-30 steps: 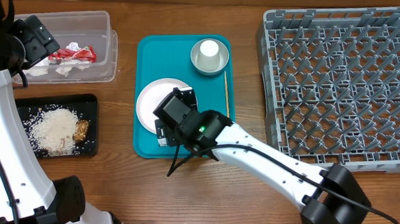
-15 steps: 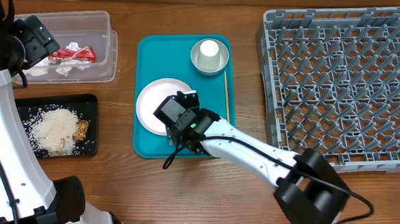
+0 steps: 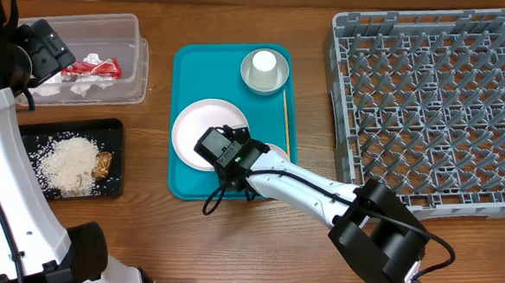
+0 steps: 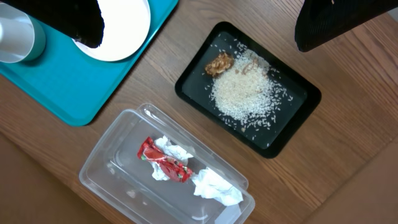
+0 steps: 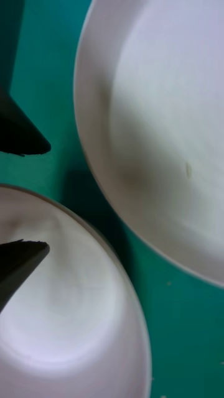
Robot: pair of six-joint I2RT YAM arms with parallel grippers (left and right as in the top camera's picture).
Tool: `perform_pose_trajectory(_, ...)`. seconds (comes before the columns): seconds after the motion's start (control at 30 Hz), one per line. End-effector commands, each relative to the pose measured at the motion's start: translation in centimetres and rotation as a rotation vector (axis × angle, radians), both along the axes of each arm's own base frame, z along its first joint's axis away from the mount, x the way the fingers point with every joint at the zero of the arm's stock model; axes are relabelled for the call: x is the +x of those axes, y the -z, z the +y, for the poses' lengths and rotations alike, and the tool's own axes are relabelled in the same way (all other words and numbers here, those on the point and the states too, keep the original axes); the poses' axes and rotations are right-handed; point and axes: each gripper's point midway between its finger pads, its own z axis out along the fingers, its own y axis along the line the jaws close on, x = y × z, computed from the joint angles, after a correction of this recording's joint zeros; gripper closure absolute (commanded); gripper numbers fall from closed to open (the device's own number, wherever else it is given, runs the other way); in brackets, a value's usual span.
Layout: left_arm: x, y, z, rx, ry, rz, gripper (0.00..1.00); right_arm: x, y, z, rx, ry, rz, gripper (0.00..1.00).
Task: Sort waste into correct bins and load items into the dishwasher
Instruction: 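Grip the small white bowl rim with the right gripper and lift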
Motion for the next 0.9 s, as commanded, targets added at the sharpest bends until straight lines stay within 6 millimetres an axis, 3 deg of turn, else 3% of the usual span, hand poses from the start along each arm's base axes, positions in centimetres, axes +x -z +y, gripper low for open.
perform_pose_trajectory(0.0, 0.1, 0.3, 0.2, 0.001, -0.014, 0.010, 0.00, 0.0, 0.4, -0.3, -0.008, 0.010, 0.008, 0.59)
perform_pose_trajectory(0.23, 0.1, 0.3, 0.2, 0.001, -0.014, 0.010, 0.00, 0.3, -0.8, -0.3, -0.012, 0.015, 0.012, 0.61)
perform_pose_trajectory(0.37, 0.1, 0.3, 0.2, 0.001, -0.014, 0.010, 0.00, 0.3, -1.3, -0.4, -0.020, 0.013, 0.016, 0.78)
perform_pose_trajectory(0.5, 0.1, 0.3, 0.2, 0.001, -0.014, 0.010, 0.00, 0.1, -1.2, -0.6, -0.028, 0.014, 0.023, 0.85)
perform_pose_trajectory(0.57, 0.1, 0.3, 0.2, 0.001, -0.014, 0.010, 0.00, 0.2, -1.2, -0.5, -0.026, 0.014, 0.022, 0.96)
perform_pose_trajectory(0.67, 0.1, 0.3, 0.2, 0.001, -0.014, 0.010, 0.00, 0.3, -1.6, -0.4, -0.015, 0.014, 0.015, 0.96)
perform_pose_trajectory(0.77, 0.1, 0.3, 0.2, 0.001, -0.014, 0.009, 0.00, 0.7, -3.2, -0.1, 0.014, 0.017, -0.008, 0.96)
perform_pose_trajectory(0.87, 0.1, 0.3, 0.2, 0.001, -0.014, 0.009, 0.00, 1.6, -6.4, 0.4, 0.068, 0.023, -0.051, 0.96)
